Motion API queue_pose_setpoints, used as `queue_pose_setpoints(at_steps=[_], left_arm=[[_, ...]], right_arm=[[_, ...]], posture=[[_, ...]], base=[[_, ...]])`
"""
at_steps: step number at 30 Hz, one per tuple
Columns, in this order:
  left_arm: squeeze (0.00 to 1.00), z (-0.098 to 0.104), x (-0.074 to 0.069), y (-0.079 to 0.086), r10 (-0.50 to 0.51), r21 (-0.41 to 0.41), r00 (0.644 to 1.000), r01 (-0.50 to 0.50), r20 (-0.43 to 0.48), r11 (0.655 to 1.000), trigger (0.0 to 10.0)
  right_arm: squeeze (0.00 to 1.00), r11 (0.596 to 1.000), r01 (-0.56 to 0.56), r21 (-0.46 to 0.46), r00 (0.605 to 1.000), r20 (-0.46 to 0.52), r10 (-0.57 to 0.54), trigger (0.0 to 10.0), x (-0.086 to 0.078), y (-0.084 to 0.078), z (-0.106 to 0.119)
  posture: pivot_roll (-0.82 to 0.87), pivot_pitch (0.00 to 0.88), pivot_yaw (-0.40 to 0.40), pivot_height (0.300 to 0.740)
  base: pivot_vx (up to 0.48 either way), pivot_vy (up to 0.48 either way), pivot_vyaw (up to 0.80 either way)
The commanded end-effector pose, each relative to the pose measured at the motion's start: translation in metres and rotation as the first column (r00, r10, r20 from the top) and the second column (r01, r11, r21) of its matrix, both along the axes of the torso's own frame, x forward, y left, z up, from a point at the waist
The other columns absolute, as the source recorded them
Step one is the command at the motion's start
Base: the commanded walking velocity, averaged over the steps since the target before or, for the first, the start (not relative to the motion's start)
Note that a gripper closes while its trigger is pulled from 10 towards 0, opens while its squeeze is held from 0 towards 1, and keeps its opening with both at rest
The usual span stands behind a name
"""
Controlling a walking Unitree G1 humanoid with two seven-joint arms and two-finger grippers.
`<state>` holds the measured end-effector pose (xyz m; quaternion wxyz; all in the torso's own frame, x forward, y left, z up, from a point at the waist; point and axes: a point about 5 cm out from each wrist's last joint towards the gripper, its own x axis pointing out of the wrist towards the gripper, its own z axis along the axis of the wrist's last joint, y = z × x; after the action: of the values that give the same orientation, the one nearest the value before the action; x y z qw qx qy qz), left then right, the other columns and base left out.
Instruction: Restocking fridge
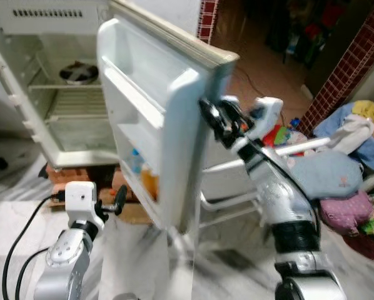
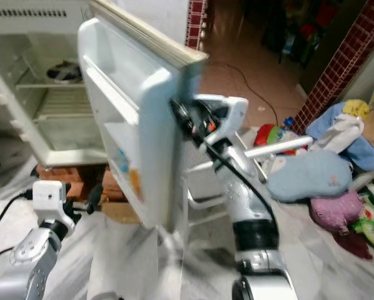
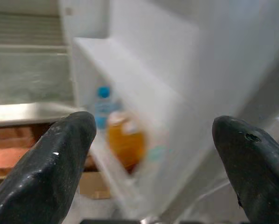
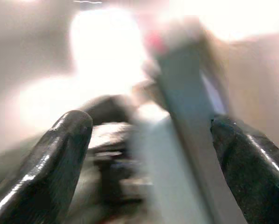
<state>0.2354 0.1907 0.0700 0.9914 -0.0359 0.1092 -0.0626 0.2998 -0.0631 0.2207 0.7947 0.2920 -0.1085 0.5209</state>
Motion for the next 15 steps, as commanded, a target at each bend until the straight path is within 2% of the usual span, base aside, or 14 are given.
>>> queue_pose_setpoints(at_steps=[1, 3, 4, 5, 6, 9, 12, 13, 14, 15], left_arm=[[0.0, 0.001, -0.002, 0.0, -0.009, 0.003, 1.0, 0.009, -0.006, 1.0, 10.0], [0.0, 0.001, -0.002, -0.001, -0.018, 0.001, 1.0, 0.018, -0.012, 1.0, 10.0], [0.0, 0.001, -0.003, -0.002, -0.02, 0.0, 1.0, 0.02, -0.015, 1.0, 10.0], [0.0, 0.0, -0.003, -0.002, -0.023, -0.001, 1.0, 0.023, -0.018, 1.0, 10.0], [0.0, 0.0, -0.003, -0.002, -0.025, -0.002, 1.0, 0.025, -0.019, 1.0, 10.0], [0.0, 0.0, -0.004, -0.003, -0.029, -0.002, 0.999, 0.029, -0.023, 1.0, 10.0], [0.0, 0.0, -0.004, -0.003, -0.027, 0.001, 0.999, 0.027, -0.02, 1.0, 10.0], [0.0, 0.0, -0.004, -0.003, -0.022, 0.003, 1.0, 0.022, -0.016, 1.0, 10.0], [0.0, 0.001, -0.004, -0.002, -0.012, 0.005, 1.0, 0.012, -0.015, 1.0, 10.0], [0.0, 0.001, -0.004, -0.002, -0.012, 0.005, 1.0, 0.012, -0.015, 1.0, 10.0]], right_arm=[[0.0, 0.993, -0.119, 0.024, 0.992, 0.052, 0.118, 10.0, -0.009, 0.007, 0.012], [0.0, 0.999, 0.016, -0.036, 1.0, 0.021, -0.016, 10.0, 0.005, -0.002, 0.0], [0.0, 0.988, 0.123, -0.097, 0.992, 0.014, -0.122, 10.0, 0.015, -0.008, -0.009], [0.0, 0.949, 0.262, -0.175, 0.965, 0.023, -0.263, 10.0, 0.026, -0.018, -0.02], [0.0, 0.927, 0.32, -0.196, 0.947, 0.022, -0.322, 10.0, 0.031, -0.023, -0.024], [0.0, 0.91, 0.352, -0.218, 0.93, -0.028, -0.366, 10.0, 0.029, -0.036, -0.03], [0.0, 0.831, 0.457, -0.316, 0.876, -0.001, -0.482, 10.0, 0.033, -0.046, -0.043], [0.0, 0.797, 0.491, -0.352, 0.855, 0.018, -0.518, 10.0, 0.033, -0.049, -0.048], [0.0, 0.746, 0.537, -0.395, 0.824, 0.056, -0.563, 10.0, 0.034, -0.052, -0.056], [0.0, 0.746, 0.537, -0.395, 0.824, 0.056, -0.563, 10.0, 0.034, -0.052, -0.056]], posture=[[0.15, 0.014, -0.081, 0.74], [0.15, 0.016, -0.084, 0.74], [0.15, 0.017, -0.083, 0.74], [0.15, 0.017, -0.083, 0.74], [0.14, 0.018, -0.083, 0.74], [0.14, 0.02, -0.082, 0.74], [0.14, 0.021, -0.082, 0.74], [0.14, 0.021, -0.081, 0.74], [0.14, 0.02, -0.082, 0.74], [0.14, 0.02, -0.082, 0.74]], base=[[0.0, 0.0, 0.0], [0.0, 0.0, 0.0], [0.0, 0.0, 0.0], [0.0, 0.0, 0.0], [0.0, 0.0, 0.0], [0.0, 0.0, 0.0], [0.0, 0.0, 0.0], [0.0, 0.0, 0.0], [0.0, 0.0, 0.0], [0.0, 0.0, 0.0]])
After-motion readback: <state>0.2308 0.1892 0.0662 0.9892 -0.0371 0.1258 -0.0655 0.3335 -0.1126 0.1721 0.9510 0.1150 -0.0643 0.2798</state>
